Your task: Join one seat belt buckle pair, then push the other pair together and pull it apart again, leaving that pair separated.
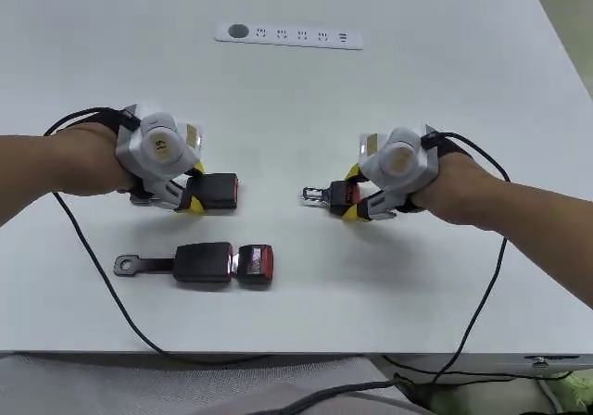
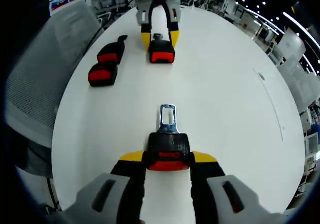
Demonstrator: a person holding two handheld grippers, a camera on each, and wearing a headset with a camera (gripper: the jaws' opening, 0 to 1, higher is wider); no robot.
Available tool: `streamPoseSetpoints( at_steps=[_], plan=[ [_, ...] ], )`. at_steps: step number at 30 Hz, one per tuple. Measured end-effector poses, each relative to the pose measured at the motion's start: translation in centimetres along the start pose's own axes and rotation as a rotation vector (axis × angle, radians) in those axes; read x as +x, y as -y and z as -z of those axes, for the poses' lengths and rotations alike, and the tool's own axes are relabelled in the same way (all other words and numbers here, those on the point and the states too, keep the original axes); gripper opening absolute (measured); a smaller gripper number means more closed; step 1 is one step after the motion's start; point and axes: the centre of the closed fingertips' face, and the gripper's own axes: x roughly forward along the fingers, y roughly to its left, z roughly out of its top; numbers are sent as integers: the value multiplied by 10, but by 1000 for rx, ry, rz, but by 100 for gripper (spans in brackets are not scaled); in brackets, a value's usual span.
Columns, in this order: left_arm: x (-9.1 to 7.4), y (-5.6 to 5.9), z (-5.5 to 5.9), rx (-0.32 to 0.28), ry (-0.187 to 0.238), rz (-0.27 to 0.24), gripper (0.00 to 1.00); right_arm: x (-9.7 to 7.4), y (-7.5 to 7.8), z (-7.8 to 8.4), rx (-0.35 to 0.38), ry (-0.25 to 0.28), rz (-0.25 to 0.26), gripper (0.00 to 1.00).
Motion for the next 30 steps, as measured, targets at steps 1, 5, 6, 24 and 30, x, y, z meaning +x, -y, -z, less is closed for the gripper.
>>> streamPoseSetpoints(
  at_steps=[1,5,6,24,30],
  plan=[
    [0,1,-2,10,-9,-1,33,0,0,0,7,-1,0,36],
    [1,-1,-1,-20,-36,4,33,-1,3,2,37,4,21,40],
    [1,-1,-1,-23,-42,3,33,-1,5,3,63,6,32,42],
    [-60,5,-5,-122,50,-235,52,-42,-26,-35,260,190,118,56],
    [-84,30,1,-166,97,-286,61,-52,-56,-48,292,268,124,59]
  ],
)
